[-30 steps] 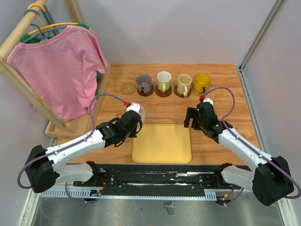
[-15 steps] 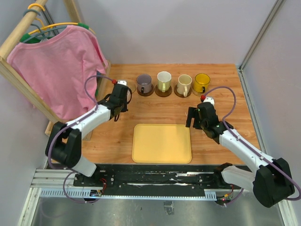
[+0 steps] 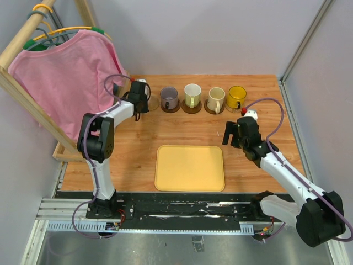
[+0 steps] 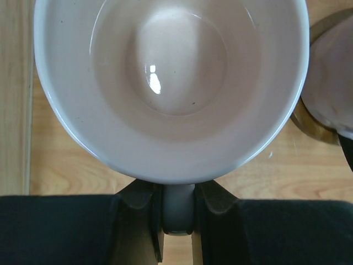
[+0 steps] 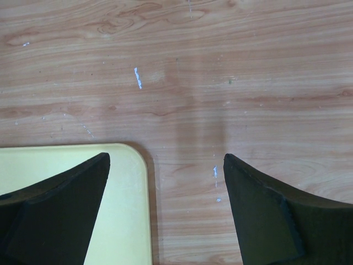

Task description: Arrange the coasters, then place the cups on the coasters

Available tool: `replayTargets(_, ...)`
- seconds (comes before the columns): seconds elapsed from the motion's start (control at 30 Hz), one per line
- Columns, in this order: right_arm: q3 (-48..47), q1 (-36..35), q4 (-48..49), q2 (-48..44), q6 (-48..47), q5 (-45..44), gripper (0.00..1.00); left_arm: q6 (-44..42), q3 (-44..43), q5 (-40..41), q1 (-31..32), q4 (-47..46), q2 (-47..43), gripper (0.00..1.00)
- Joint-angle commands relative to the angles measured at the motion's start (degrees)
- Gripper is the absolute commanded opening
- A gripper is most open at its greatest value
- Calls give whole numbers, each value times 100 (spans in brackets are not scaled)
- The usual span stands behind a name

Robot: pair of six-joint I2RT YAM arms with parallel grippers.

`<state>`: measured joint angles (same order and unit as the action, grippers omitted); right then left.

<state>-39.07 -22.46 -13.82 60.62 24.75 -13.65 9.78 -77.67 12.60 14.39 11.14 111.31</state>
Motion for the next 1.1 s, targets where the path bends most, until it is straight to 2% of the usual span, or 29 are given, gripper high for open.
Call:
replayTargets(0.0,-233,183,-43,-57,-116,-118,85,-205,-656,-310,-100,-441,311,0)
replayTargets(0.27,-309,246,64,216,-48,99,85,-337,-1316,-421,-103,-11,707,1)
replayTargets(0.7,-332,251,150,408,-9,266,85,-329,-1491,-703,-96,351,869,1)
replayTargets(1.07,-257,257,144,347,25,279,85,-402,-1798,-609,-54,737,1215,0)
